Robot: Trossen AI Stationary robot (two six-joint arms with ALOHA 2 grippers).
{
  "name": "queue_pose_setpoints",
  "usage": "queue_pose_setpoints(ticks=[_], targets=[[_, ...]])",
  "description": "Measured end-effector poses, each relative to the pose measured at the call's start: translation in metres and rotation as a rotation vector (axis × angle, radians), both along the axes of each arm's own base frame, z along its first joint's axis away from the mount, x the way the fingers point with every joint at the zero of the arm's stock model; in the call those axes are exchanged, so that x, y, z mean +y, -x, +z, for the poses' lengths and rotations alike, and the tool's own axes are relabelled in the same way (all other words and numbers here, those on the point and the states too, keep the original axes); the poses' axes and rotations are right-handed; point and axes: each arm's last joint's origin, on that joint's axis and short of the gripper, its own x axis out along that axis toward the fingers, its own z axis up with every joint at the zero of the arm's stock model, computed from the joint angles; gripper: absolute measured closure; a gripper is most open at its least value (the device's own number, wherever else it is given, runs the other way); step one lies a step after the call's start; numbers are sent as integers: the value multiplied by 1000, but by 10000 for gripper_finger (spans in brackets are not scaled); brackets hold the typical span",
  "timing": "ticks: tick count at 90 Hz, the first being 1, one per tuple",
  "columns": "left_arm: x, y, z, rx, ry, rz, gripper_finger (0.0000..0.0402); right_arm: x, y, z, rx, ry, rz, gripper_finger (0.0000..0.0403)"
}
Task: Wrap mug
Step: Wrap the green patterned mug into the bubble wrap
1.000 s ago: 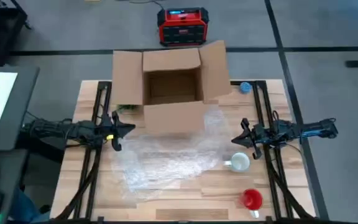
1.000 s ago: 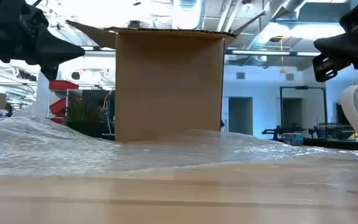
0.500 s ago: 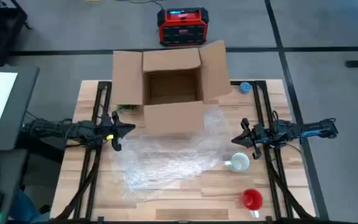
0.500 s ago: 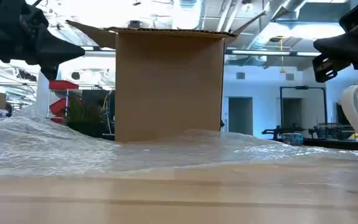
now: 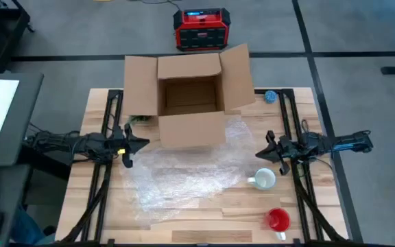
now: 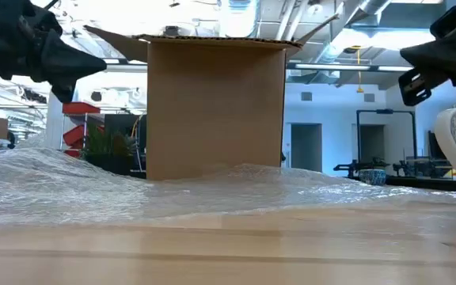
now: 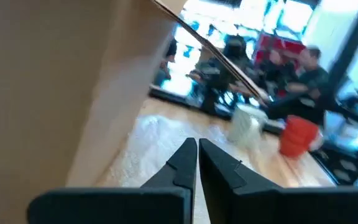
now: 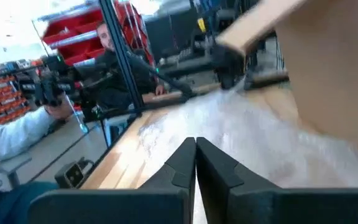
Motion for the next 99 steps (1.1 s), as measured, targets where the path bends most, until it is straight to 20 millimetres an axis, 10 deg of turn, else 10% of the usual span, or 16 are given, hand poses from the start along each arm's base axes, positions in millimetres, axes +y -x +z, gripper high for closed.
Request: queue_pose_setpoints(ticks=[29, 68, 99], targets=[[-5, -8, 39, 412, -44, 4, 402, 8, 10, 57, -51, 207, 105, 344], [-37, -60, 72, 992, 151, 37, 402, 36, -33, 102, 668, 187, 164, 343], [-77, -66, 43, 1199, 356, 131, 398, 47, -64, 95, 1226, 250, 0, 268]])
